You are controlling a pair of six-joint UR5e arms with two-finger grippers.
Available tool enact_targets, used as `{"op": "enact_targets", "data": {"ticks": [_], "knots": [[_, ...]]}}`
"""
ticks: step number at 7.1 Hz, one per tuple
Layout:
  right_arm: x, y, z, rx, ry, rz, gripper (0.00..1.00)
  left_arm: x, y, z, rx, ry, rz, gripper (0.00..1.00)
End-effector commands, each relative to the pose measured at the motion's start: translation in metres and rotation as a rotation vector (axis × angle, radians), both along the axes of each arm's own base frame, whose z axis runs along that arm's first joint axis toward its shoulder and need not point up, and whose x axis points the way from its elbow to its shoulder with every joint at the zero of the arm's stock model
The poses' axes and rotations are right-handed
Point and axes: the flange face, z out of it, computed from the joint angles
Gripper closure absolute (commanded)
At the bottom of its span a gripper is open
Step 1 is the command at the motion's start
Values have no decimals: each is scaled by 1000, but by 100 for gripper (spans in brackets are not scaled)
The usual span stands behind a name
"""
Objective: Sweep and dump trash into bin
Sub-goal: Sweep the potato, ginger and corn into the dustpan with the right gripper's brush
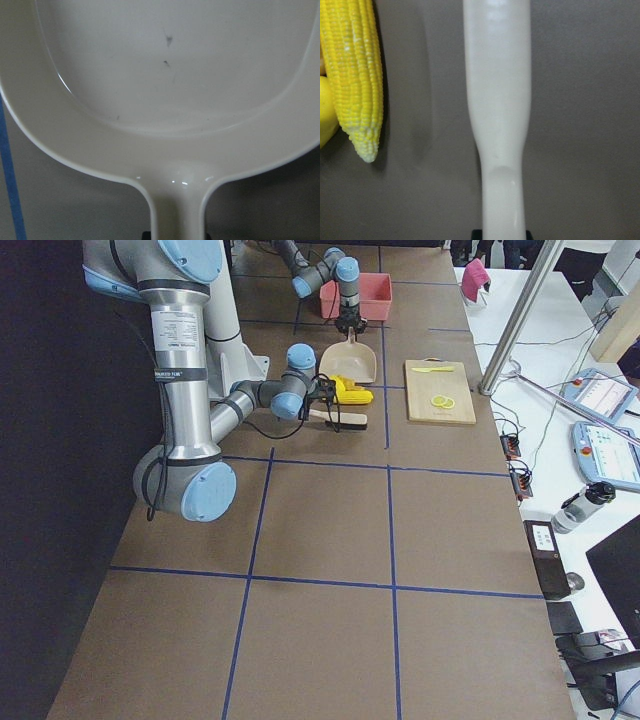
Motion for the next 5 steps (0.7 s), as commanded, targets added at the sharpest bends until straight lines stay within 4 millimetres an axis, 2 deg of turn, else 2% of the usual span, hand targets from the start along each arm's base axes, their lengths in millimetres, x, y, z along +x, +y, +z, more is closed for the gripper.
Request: {"op": "enact_targets", "data": {"ticks": [1,3,5], "knots": [[-43,5,-27,-24,44,-43,100,8,-7,-6,-11,-6,-41,74],[-78,3,-46,-42,66,-58,100,13,-8,-10,-22,-3,-78,74],[-98,1,-62,-45,53,-60,100,28,2,-27,-44,25,-92,74]]}}
